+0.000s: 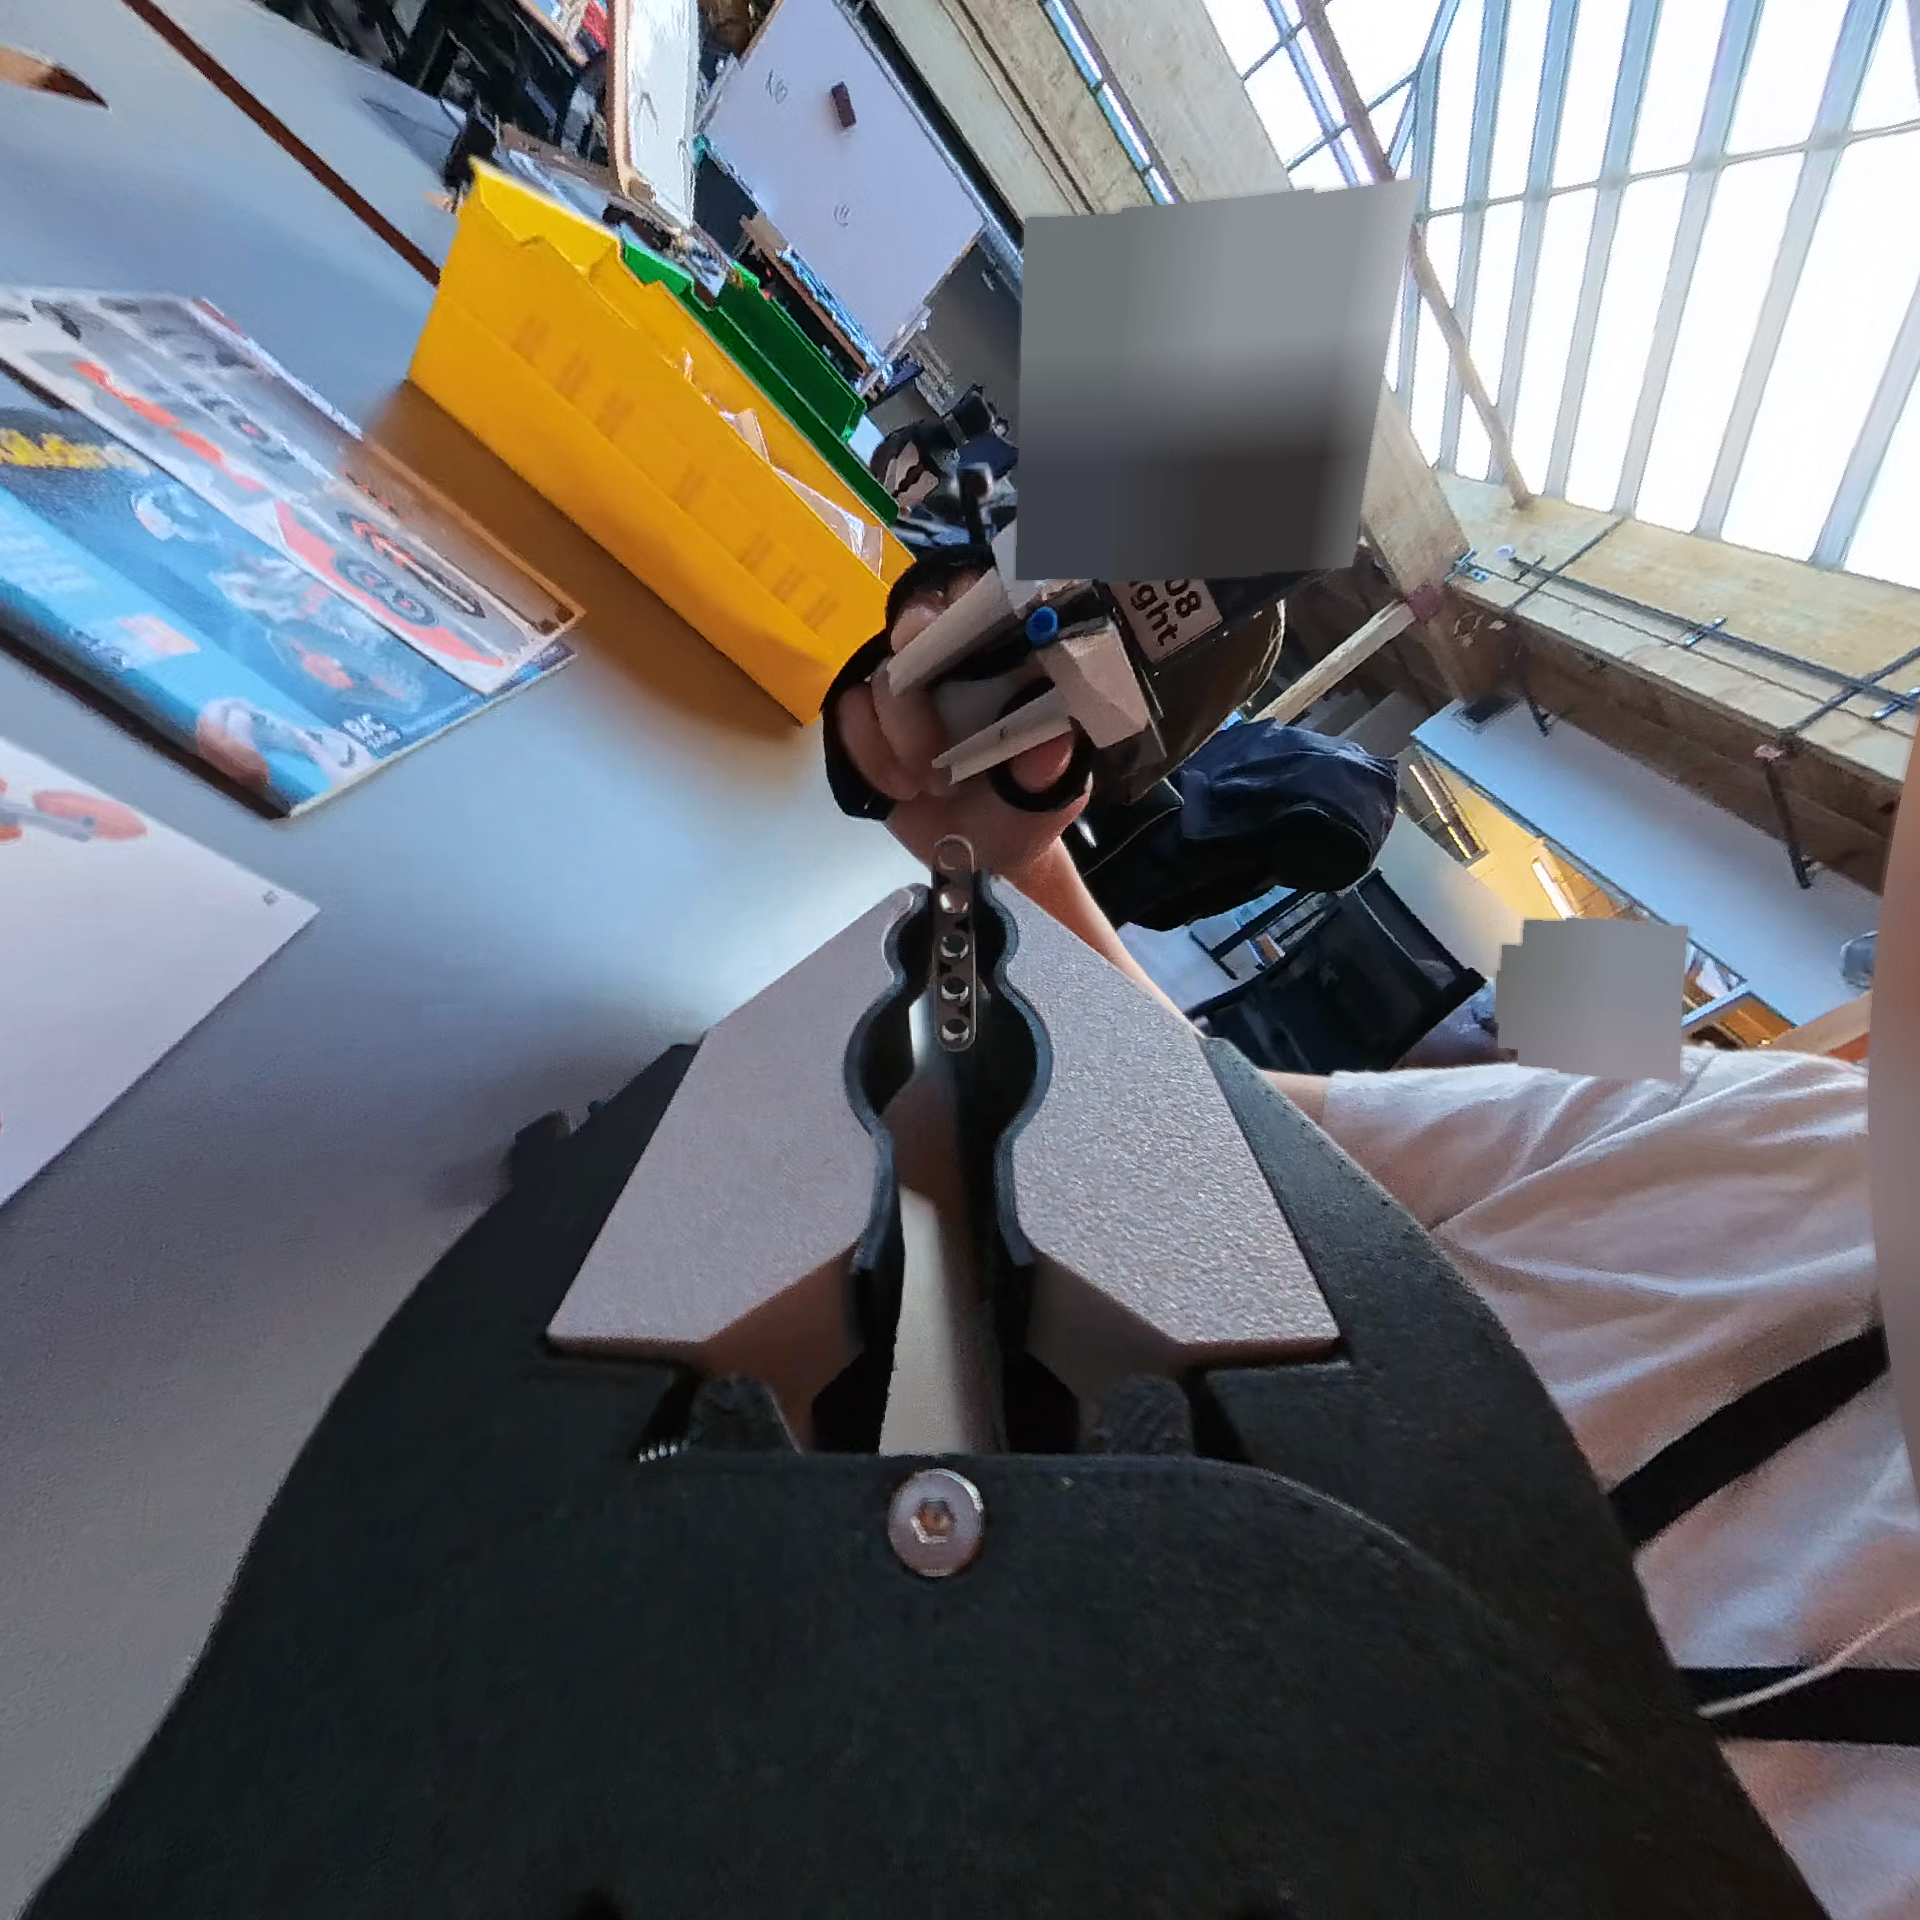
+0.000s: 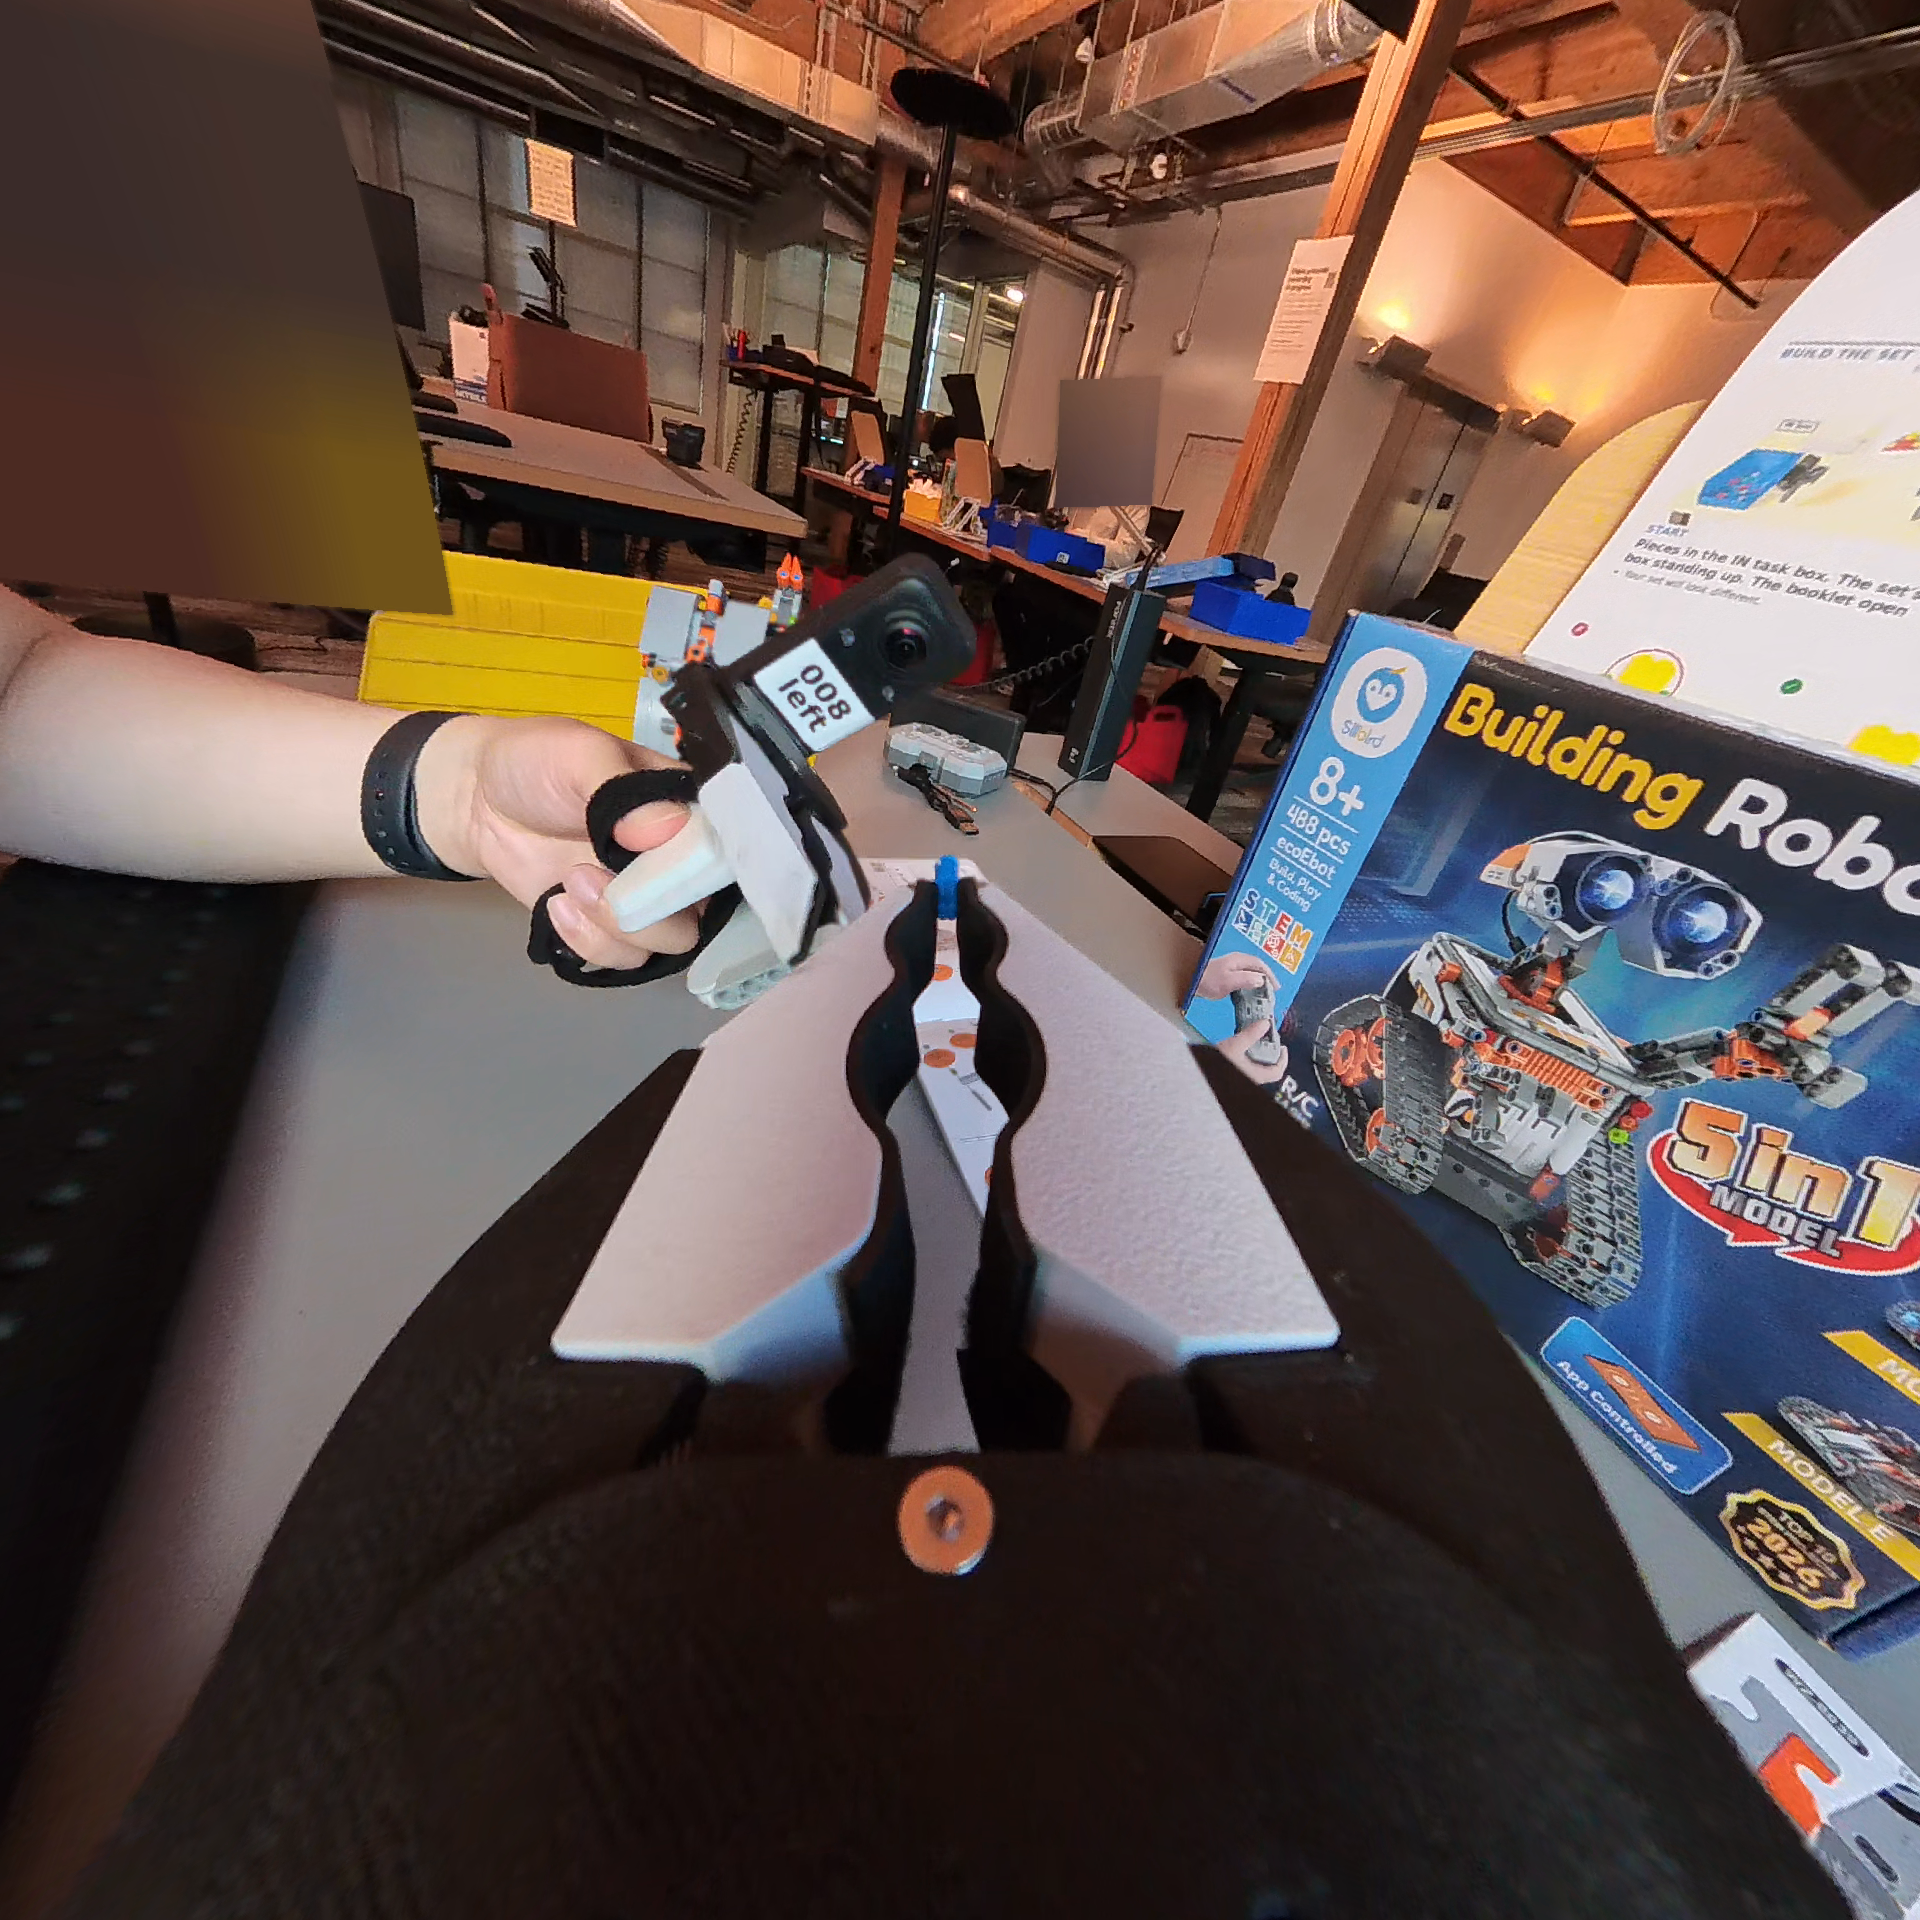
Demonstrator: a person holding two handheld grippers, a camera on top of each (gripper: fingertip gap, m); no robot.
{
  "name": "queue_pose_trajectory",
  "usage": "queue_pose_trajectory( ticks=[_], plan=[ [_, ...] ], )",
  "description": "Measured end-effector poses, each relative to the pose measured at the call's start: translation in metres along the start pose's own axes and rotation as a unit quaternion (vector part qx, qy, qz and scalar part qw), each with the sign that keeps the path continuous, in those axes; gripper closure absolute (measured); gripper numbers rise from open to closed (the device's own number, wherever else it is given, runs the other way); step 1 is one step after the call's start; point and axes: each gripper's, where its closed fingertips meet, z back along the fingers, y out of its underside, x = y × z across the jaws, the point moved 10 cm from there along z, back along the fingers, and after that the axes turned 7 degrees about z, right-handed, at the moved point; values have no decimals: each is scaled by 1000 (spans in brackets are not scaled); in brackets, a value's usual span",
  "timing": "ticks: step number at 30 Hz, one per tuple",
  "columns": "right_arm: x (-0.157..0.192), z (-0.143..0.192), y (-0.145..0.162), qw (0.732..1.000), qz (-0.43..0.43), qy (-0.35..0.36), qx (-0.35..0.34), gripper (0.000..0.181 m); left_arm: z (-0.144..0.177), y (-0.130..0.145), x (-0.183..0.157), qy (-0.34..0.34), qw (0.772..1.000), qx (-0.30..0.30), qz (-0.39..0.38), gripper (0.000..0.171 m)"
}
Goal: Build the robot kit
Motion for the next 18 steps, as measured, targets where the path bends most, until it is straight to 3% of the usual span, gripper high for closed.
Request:
queue_pose_trajectory(
  ticks=[8,18],
  plan=[
    [-1,-4,6,1000,-14,-10,8,178,8,2,14,-41,999,11,21,167],
    [-3,-8,15,999,-30,-13,24,178,40,-14,14,-50,988,-139,54,166]
  ],
)
